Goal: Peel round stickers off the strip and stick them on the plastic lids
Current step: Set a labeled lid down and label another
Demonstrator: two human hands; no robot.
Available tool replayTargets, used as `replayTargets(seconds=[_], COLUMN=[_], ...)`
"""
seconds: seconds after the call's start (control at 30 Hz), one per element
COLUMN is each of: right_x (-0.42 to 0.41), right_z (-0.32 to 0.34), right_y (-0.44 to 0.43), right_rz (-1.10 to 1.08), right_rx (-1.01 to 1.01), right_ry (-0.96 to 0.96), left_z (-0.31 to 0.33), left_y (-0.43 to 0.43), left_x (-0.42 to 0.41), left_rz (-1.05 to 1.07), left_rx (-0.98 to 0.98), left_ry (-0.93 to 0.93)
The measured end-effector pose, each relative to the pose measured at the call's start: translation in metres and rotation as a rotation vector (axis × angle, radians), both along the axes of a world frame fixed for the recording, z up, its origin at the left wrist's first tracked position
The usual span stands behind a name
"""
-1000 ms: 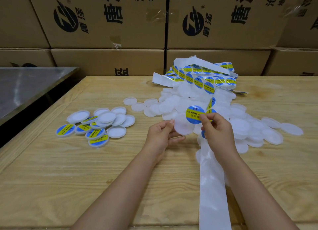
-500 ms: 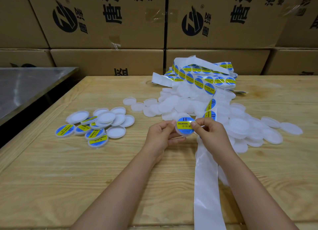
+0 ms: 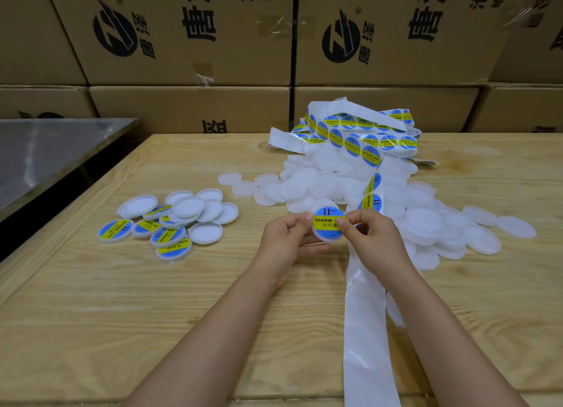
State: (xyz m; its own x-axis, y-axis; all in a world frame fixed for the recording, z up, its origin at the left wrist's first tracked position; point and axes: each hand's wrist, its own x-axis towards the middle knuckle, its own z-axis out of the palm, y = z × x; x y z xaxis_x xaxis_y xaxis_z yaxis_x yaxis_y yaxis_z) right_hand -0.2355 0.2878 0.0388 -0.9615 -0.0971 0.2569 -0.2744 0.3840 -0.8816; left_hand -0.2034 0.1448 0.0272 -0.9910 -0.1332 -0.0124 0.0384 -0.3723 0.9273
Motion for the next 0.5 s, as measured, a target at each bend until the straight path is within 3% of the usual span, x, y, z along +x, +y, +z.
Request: replayTargets(seconds=[0.5], right_x=[0.0003], right_z=[-0.0004], right_y=[0.0004], right_rz=[0.015], right_rx=[0.009], right_ry=[0.006], left_z=[0.0002], left_y=[0.0005], left_x=[-0.0015], left_rz=[0.023], left_rx=[-0.013], left_ry=[-0.013])
